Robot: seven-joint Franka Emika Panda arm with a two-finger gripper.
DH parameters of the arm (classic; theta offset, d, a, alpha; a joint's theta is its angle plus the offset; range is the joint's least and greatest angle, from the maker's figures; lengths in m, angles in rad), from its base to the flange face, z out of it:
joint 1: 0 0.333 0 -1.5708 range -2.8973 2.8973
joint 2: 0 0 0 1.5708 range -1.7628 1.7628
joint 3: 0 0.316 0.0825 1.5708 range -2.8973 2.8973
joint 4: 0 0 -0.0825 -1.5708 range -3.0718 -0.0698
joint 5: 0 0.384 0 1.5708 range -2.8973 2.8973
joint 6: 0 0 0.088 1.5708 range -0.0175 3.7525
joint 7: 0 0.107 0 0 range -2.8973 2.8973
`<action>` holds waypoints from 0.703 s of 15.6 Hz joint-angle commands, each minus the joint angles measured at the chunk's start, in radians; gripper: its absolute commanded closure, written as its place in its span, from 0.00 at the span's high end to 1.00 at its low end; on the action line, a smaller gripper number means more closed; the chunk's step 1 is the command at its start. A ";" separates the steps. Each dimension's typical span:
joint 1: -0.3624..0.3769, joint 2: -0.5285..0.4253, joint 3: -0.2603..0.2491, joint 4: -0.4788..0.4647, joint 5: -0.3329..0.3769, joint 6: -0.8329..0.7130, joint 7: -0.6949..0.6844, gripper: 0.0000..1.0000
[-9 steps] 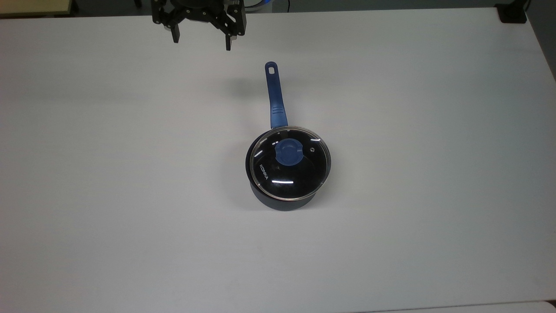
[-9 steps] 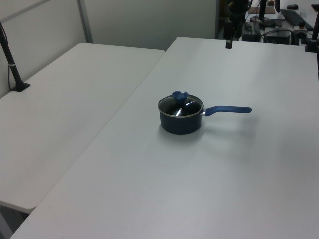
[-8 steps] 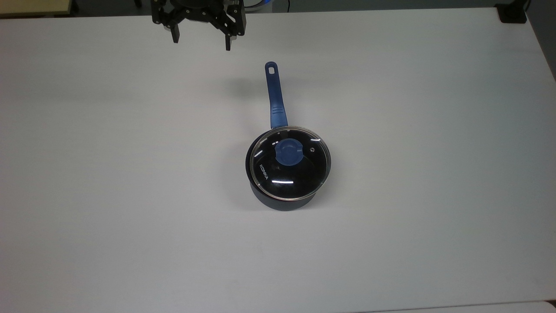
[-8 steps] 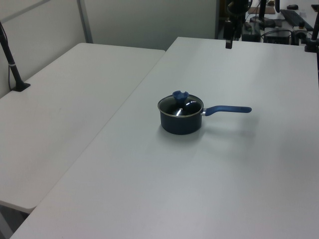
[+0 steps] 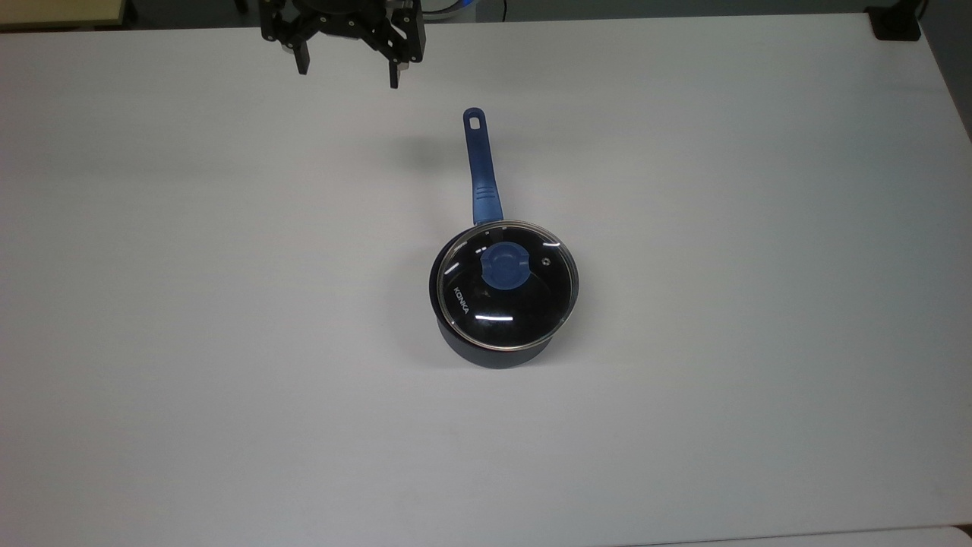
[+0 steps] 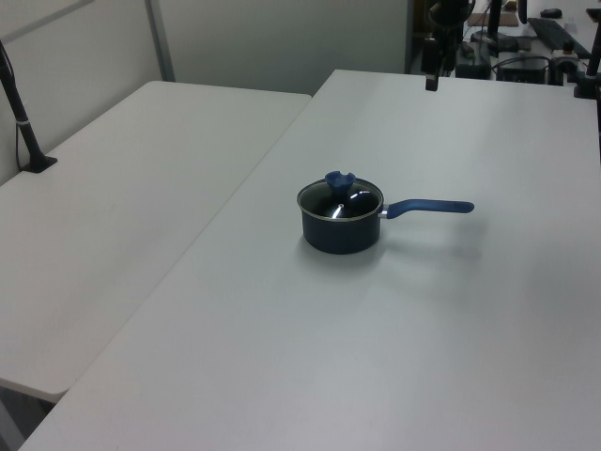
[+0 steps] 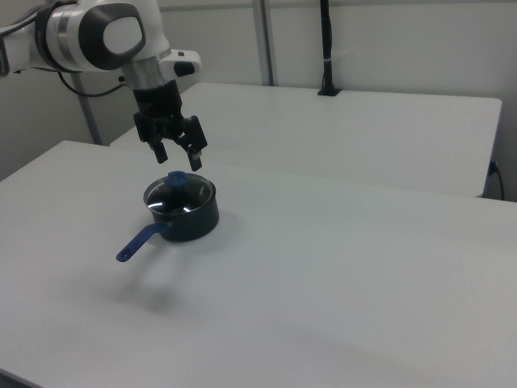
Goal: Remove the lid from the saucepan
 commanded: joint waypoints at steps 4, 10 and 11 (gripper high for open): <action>0.008 0.027 0.014 0.053 0.007 0.009 -0.017 1.00; 0.077 0.104 0.017 0.093 0.045 0.127 -0.012 1.00; 0.097 0.125 0.017 0.114 0.047 0.132 -0.009 1.00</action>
